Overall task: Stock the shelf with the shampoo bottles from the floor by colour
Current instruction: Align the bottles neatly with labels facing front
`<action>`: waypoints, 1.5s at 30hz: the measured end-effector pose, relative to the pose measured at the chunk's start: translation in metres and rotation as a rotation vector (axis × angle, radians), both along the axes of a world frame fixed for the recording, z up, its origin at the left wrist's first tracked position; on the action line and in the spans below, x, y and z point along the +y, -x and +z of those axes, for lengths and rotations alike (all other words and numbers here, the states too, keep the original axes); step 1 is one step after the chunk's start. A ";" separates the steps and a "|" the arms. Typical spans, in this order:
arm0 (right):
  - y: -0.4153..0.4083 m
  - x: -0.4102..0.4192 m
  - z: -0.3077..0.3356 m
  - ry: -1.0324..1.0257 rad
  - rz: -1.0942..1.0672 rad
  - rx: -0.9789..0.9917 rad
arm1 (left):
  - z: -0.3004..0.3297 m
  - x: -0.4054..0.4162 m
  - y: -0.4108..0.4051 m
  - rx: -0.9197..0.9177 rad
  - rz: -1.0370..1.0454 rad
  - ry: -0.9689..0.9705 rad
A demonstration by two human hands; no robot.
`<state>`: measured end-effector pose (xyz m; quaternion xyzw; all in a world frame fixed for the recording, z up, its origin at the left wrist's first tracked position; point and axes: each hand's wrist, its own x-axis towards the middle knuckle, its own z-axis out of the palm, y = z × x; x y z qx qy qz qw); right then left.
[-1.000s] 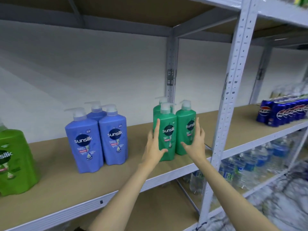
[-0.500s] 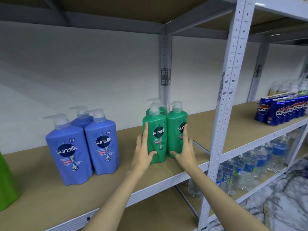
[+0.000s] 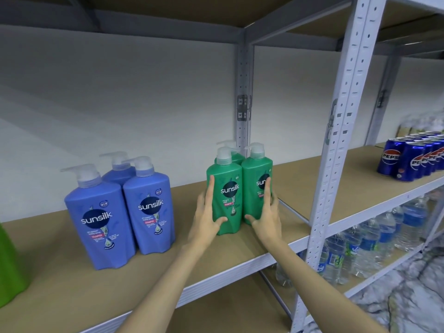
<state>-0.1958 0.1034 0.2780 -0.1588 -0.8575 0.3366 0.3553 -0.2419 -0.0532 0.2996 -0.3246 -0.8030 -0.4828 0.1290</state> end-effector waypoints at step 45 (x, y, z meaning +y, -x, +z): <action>-0.002 0.013 0.093 -0.014 0.138 0.317 | 0.042 -0.010 0.051 -0.444 -0.318 -0.312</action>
